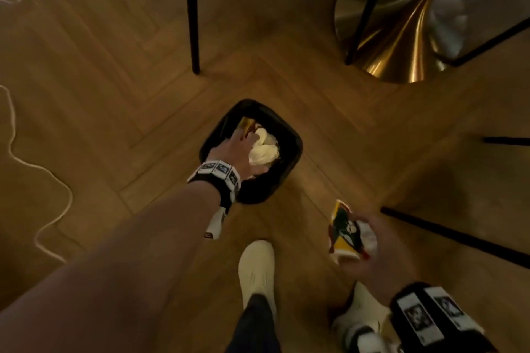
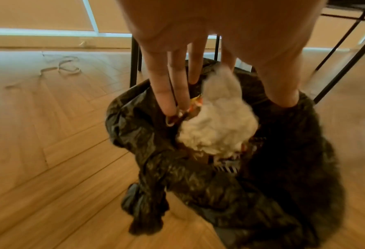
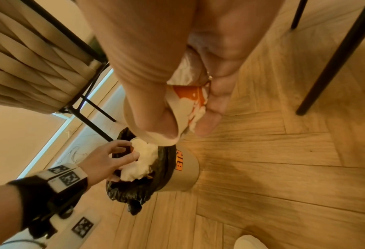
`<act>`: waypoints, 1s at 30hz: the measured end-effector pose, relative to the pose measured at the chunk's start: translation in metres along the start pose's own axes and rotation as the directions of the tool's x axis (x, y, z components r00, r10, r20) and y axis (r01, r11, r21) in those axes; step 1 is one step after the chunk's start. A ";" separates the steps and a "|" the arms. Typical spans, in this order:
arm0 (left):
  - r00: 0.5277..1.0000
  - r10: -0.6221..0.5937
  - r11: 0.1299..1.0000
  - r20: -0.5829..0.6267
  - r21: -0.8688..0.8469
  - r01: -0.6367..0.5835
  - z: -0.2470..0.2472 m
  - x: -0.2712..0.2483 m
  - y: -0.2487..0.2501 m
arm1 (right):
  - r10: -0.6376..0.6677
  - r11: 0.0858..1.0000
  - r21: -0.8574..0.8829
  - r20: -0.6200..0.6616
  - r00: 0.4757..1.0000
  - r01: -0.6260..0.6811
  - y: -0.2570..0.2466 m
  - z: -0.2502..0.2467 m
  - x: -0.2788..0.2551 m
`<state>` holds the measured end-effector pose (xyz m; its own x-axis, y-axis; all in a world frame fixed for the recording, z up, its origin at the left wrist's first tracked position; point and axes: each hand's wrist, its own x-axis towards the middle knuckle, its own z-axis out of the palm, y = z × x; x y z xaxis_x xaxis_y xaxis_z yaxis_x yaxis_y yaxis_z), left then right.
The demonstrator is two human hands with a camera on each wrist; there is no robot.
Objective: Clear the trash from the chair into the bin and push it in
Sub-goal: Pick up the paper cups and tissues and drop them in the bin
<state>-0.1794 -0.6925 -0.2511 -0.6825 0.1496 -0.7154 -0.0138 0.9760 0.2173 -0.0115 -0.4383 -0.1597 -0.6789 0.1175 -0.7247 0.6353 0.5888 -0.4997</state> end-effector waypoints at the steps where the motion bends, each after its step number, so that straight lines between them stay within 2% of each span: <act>1: 1.000 0.028 0.998 -0.013 -0.051 -0.029 0.000 -0.007 -0.006 | -0.014 1.000 -0.006 -0.024 1.000 0.014 -0.009 0.002 0.004; 4: 0.997 0.067 0.964 -0.045 -0.255 -0.076 -0.001 -0.048 -0.019 | -0.119 0.993 -0.033 -0.044 0.992 0.117 -0.054 0.010 0.022; 8: 0.997 -0.070 0.916 -0.036 -0.398 0.049 0.023 -0.121 -0.044 | -0.219 0.975 -0.016 0.023 0.975 0.220 -0.126 0.039 0.074; 10: 0.995 -0.094 0.894 0.022 -0.438 0.094 0.042 -0.148 -0.060 | -0.226 0.971 -0.063 0.070 0.972 0.231 -0.150 0.059 0.105; 13: 0.988 -0.086 0.866 0.127 -0.480 0.138 0.068 -0.175 -0.083 | -0.143 0.963 -0.207 0.154 0.978 0.174 -0.155 0.083 0.143; 16: 0.985 -0.107 0.833 0.133 -0.529 0.162 0.078 -0.192 -0.098 | -0.100 0.957 -0.259 0.132 0.986 0.131 -0.145 0.095 0.152; 20: 0.984 -0.109 0.840 0.141 -0.516 0.167 0.075 -0.197 -0.094 | -0.137 0.965 -0.217 0.049 0.989 0.145 -0.137 0.090 0.131; 23: 0.985 -0.096 0.866 0.146 -0.475 0.155 0.058 -0.200 -0.075 | -0.112 0.962 -0.234 0.131 0.985 0.140 -0.132 0.063 0.093; 26: 0.986 -0.065 0.893 0.153 -0.432 0.126 0.025 -0.218 -0.040 | -0.025 0.976 -0.206 0.193 0.981 0.066 -0.120 0.019 0.030; 30: 0.994 -0.001 0.922 0.108 -0.384 0.043 -0.033 -0.265 0.011 | 0.055 0.990 -0.137 0.143 0.988 -0.035 -0.093 -0.066 -0.076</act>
<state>-0.0225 -0.7271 -0.0371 -0.5995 0.1650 -0.7832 -0.3228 0.8456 0.4252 -0.0437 -0.4493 -0.0268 -0.5836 0.0338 -0.8113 0.6023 0.6881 -0.4046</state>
